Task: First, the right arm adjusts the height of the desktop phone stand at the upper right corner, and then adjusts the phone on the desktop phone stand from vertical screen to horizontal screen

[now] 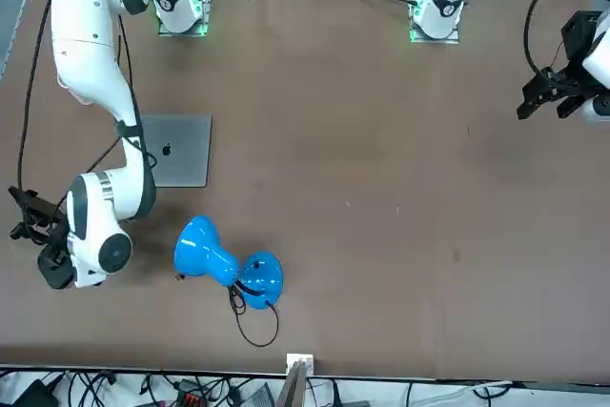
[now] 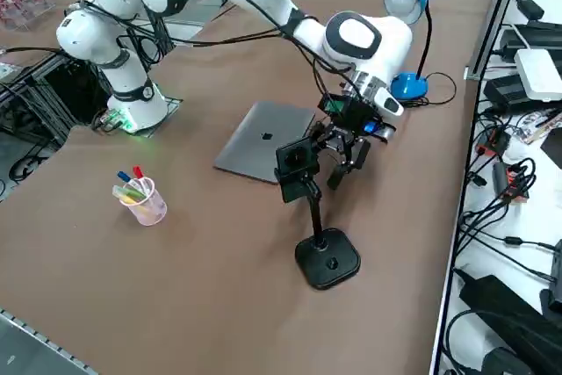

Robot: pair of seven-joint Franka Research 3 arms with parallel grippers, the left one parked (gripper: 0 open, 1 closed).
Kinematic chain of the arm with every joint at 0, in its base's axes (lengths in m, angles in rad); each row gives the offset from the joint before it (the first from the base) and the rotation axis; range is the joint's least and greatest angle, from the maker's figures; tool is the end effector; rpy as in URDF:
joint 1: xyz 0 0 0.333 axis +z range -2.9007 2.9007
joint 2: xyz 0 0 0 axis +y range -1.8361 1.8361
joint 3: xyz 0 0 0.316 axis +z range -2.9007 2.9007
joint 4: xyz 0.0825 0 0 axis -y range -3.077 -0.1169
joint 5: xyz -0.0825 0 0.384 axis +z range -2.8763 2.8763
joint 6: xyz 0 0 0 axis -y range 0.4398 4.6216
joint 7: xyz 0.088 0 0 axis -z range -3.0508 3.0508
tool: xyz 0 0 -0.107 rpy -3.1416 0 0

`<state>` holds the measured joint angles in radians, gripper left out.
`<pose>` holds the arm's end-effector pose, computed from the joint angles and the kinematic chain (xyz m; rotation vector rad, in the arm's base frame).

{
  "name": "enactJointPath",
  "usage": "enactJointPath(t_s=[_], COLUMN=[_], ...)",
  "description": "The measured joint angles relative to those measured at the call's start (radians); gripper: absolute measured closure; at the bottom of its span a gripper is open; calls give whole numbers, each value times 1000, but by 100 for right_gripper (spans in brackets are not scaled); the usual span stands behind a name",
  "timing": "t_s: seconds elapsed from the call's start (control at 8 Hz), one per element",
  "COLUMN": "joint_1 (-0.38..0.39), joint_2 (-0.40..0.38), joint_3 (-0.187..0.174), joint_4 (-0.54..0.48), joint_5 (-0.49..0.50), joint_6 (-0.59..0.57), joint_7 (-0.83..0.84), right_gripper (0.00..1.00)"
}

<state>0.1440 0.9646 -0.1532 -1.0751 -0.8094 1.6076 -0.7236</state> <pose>0.7403 -0.0441 0.2542 2.0095 1.0642 -0.8622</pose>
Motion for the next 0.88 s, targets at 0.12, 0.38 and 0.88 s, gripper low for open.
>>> enactJointPath(t_s=[0.12,0.38,0.88], joint_1=[-7,-14,-44], joint_2=[10,41,52], joint_3=[0,0,1], joint_4=[17,48,64], joint_5=[0,1,25], joint_6=[-16,-49,-62], joint_7=[-5,-6,-7], right_gripper=[0,0,0])
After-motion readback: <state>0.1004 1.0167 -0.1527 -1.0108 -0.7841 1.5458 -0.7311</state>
